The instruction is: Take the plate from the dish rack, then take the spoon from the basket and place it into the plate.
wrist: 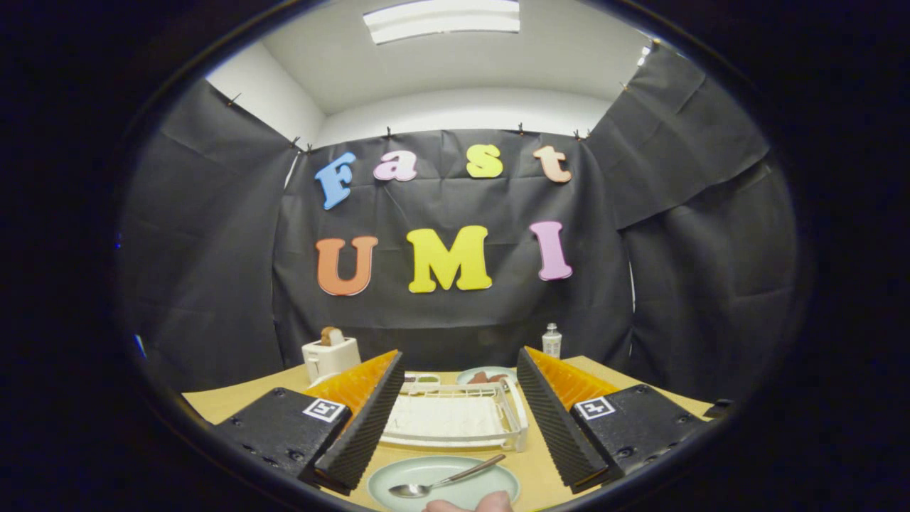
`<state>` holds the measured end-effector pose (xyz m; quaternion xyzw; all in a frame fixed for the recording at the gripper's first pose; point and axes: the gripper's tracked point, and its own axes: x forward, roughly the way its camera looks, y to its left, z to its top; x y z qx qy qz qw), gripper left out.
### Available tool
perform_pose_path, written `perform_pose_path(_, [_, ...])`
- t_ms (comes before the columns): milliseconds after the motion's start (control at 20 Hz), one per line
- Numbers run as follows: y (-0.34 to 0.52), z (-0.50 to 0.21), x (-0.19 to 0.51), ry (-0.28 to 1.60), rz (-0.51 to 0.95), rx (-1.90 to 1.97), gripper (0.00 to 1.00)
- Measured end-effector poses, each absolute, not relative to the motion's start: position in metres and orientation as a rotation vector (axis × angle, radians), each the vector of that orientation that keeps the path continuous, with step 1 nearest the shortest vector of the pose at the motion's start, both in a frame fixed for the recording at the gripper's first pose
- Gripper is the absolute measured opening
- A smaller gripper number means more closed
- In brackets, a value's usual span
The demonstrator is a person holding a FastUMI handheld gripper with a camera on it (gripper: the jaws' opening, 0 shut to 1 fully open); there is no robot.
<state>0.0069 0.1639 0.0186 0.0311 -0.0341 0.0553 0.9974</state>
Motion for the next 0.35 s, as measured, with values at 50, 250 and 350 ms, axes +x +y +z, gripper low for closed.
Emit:
perform_pose_path(50, [0.163,0.0176,0.0096,-0.064,0.108,0.064,1.0])
perform_pose_path(250, [0.1582,0.0167,0.0121,-0.067,0.098,0.09,1.0])
perform_pose_path(350, [0.1555,0.0176,0.0131,-0.072,0.089,0.1,1.0])
